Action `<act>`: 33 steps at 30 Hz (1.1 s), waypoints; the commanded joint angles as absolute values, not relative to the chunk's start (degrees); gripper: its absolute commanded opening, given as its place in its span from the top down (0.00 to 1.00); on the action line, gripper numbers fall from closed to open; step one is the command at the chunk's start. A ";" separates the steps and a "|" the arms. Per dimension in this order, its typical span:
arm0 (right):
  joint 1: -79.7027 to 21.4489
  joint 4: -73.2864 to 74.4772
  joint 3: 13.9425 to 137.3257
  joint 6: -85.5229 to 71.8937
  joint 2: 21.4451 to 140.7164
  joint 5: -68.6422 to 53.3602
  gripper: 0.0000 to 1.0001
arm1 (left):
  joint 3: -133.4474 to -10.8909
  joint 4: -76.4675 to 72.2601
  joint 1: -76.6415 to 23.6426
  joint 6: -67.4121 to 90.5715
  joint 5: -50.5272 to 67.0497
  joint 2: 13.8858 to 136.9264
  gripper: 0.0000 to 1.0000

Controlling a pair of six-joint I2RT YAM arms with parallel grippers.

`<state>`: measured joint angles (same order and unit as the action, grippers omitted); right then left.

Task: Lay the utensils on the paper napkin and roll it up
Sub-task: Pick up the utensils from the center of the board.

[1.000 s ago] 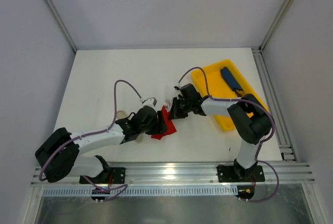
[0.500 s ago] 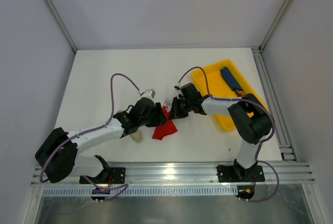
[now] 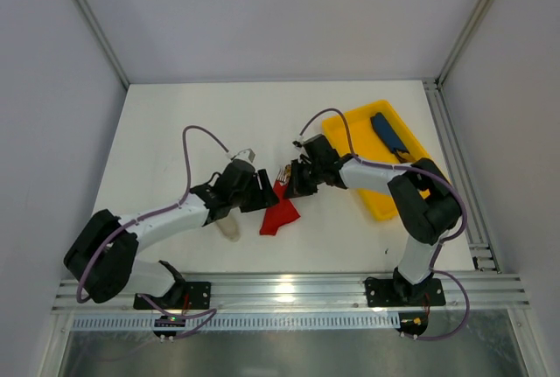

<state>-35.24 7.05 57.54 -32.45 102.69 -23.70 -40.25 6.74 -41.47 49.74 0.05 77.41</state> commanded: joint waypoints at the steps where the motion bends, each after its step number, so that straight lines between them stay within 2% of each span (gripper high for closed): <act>1: -35.07 8.17 60.12 -31.82 99.40 -24.26 0.96 | -40.96 5.54 -40.87 51.06 1.50 77.52 0.39; 18: -35.07 13.01 62.58 -32.52 100.19 -23.29 0.96 | -33.58 -5.01 -39.90 56.43 5.36 76.91 0.37; 21: -35.07 13.36 62.84 -33.05 100.55 -23.29 0.96 | -33.92 -1.69 -40.08 53.37 2.56 75.51 0.39; 25: -35.07 14.33 63.54 -34.10 100.99 -22.68 0.96 | -35.77 4.90 -43.76 48.44 -6.92 71.99 0.37; 26: -34.98 14.41 63.63 -34.45 101.07 -22.59 0.96 | -37.95 6.92 -45.34 47.30 -13.03 71.63 0.36; 33: -35.07 15.64 65.21 -36.30 102.39 -22.67 0.96 | -47.46 19.42 -59.05 40.44 -31.96 73.56 0.34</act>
<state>-35.16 15.79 62.33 -34.54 102.48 -22.57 -44.18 13.74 -56.03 45.12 -19.09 73.45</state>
